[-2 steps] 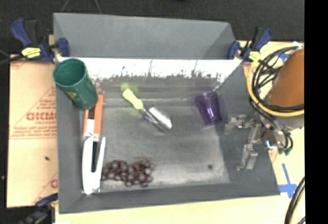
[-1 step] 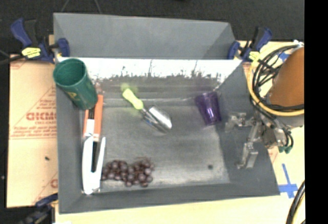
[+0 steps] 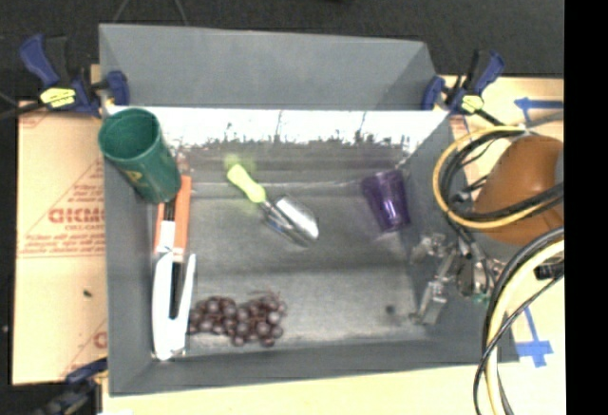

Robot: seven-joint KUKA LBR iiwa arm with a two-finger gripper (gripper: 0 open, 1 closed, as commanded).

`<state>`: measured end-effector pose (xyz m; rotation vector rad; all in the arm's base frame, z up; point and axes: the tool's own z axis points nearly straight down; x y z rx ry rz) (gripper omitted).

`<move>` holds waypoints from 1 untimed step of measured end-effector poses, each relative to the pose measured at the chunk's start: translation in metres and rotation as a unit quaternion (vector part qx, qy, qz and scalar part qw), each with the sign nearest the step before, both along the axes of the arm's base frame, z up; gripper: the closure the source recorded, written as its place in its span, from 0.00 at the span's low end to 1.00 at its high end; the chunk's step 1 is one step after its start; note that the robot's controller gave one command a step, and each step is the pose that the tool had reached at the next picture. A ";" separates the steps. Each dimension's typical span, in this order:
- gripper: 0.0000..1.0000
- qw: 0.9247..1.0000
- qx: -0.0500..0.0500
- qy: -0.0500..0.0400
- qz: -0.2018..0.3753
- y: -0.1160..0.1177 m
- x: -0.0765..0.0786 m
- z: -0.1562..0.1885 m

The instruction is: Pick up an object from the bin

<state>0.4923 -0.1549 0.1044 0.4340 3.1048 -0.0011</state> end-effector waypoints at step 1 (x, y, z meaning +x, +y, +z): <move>0.00 1.000 -0.001 -0.002 -0.021 -0.009 -0.008 0.053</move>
Offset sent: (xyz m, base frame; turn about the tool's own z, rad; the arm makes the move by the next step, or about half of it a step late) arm 0.1035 0.0042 -0.0044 0.0093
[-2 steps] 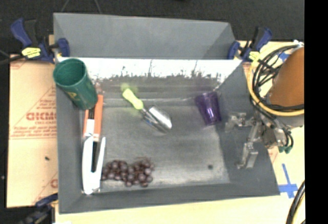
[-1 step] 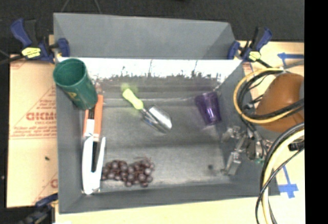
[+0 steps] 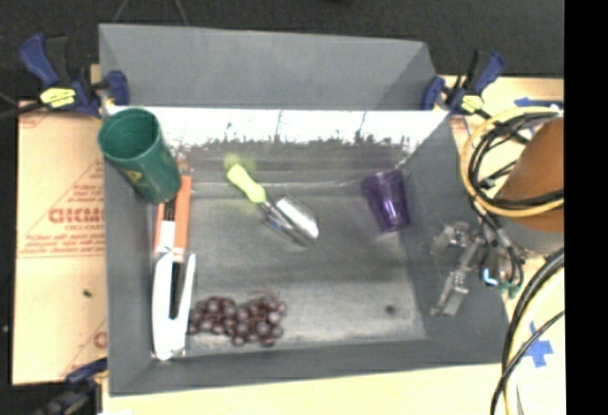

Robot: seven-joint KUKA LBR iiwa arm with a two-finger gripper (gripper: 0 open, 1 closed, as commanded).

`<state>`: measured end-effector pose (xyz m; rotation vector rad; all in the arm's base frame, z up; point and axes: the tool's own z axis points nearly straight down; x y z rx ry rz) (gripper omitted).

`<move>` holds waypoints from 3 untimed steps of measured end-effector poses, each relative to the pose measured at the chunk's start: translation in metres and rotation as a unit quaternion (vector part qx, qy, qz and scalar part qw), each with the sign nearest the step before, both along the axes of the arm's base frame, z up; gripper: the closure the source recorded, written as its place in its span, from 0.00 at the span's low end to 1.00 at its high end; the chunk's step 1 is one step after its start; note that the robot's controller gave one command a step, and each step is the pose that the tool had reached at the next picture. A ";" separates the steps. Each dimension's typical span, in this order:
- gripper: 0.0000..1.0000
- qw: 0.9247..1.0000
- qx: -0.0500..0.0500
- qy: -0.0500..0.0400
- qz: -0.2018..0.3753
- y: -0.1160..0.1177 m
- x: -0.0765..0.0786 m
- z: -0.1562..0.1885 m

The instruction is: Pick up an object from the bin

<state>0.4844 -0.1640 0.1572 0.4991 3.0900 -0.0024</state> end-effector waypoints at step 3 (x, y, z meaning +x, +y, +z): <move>1.00 0.963 0.000 0.012 -0.268 0.022 0.098 -0.088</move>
Offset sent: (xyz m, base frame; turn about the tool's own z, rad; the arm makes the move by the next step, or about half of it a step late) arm -0.0128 0.0057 -0.0872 0.1016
